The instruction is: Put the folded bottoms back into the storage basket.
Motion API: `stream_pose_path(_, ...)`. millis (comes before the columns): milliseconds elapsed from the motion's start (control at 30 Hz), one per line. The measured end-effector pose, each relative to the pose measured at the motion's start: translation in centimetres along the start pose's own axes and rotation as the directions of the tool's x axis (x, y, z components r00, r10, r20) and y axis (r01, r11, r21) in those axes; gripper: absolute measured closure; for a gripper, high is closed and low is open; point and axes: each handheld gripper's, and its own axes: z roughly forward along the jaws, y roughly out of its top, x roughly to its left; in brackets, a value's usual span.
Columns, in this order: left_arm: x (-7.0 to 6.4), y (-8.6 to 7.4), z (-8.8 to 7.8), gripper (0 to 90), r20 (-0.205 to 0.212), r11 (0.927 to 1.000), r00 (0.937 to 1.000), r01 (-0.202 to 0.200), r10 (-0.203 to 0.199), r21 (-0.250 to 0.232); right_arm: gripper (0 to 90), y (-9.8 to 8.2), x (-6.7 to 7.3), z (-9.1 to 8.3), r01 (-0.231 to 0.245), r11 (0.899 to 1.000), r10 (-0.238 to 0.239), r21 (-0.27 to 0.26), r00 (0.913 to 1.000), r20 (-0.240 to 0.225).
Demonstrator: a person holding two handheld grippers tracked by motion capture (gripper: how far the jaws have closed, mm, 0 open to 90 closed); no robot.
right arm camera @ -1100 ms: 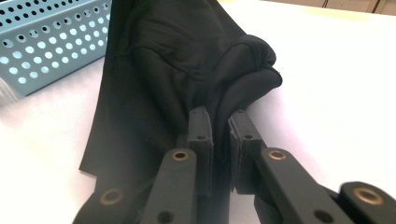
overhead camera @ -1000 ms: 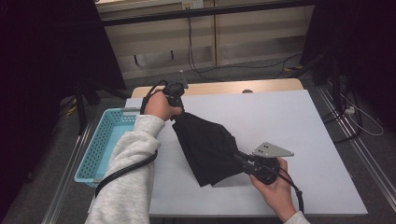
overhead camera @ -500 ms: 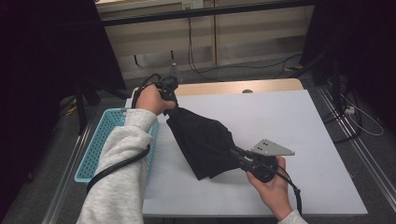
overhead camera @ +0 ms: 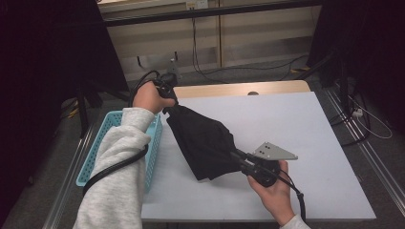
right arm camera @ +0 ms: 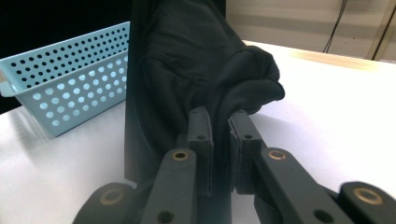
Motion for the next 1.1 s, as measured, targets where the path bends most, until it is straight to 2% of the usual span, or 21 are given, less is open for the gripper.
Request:
stream_pose_path(400, 1.0, -0.1, -1.1, 83.5, -0.003, 0.9998, 0.9998, 0.021, -0.021, -0.007, 81.2, 0.1, 0.9, 0.8, 0.022, 1.000, -0.022, -0.017, 0.9998, 0.001)
stream_pose_path(800, 0.7, 0.2, -2.5, 83.5, -0.023, 0.9998, 0.9996, 0.016, -0.016, -0.015, 81.2, 0.5, 1.5, 1.1, 0.022, 0.999, -0.023, -0.039, 0.9997, -0.006)
stream_pose_path(1000, 0.9, 0.3, -2.9, 83.5, -0.004, 0.9996, 0.9997, 0.023, -0.023, -0.017, 81.2, 0.6, 1.7, 1.0, 0.043, 0.998, -0.043, -0.052, 0.9991, 0.005)
stream_pose_path(1100, 1.1, 0.3, -3.2, 83.5, -0.004, 0.9993, 0.9996, 0.029, -0.029, -0.022, 81.2, 0.6, 1.8, 1.1, 0.030, 0.998, -0.030, -0.057, 0.9996, 0.001)
